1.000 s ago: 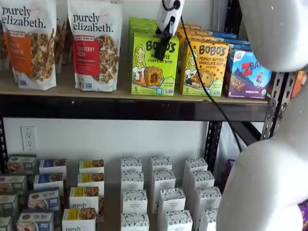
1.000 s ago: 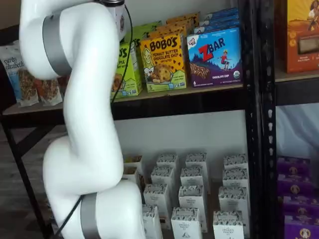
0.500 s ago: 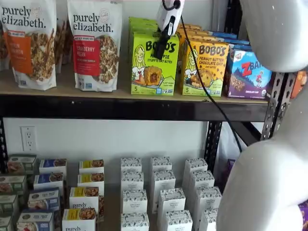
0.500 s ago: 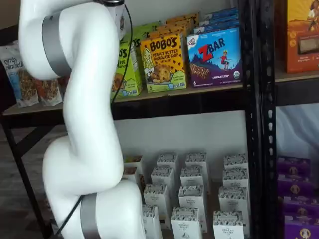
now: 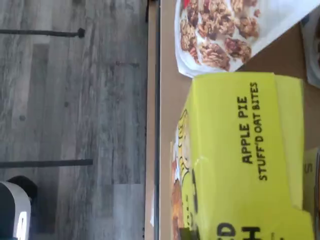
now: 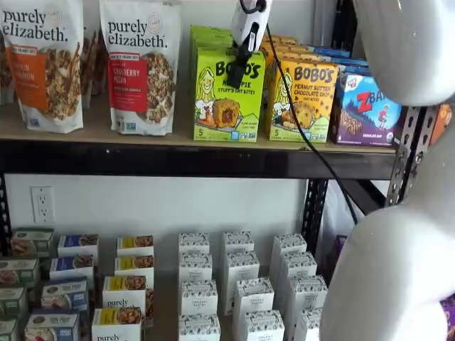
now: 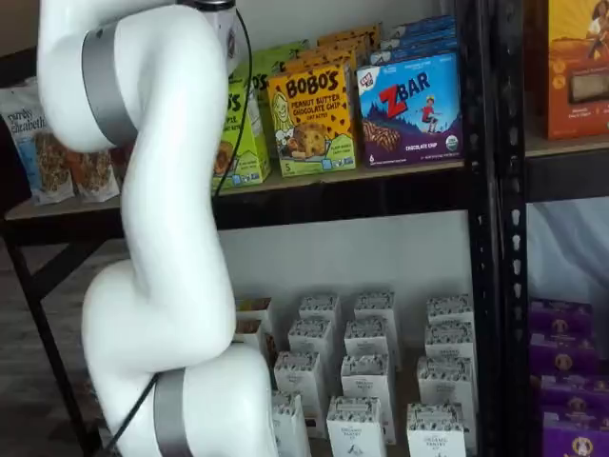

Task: Pick the green box on the top shelf, the fourth from the left

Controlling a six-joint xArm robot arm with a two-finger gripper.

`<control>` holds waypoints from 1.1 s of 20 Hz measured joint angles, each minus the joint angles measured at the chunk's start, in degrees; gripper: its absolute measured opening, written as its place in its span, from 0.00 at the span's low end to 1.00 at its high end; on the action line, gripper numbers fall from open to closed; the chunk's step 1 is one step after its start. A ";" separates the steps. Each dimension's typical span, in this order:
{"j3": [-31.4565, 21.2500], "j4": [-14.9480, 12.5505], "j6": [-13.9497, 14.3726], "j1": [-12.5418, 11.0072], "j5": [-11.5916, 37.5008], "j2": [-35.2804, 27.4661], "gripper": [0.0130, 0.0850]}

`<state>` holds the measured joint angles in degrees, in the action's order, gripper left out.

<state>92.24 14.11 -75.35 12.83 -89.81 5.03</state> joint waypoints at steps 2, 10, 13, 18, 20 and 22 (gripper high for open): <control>0.13 0.15 0.12 0.04 -0.34 0.10 0.28; 1.35 0.51 0.44 0.04 -2.94 0.19 0.28; 1.08 0.45 0.49 0.03 -3.30 0.70 0.28; 0.33 0.97 0.44 -0.10 -3.13 1.55 0.22; 0.34 1.35 0.39 -0.23 -3.27 1.65 0.22; 1.21 1.31 0.45 -0.27 -4.49 1.28 0.22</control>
<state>93.45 15.42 -74.90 12.57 -94.30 6.31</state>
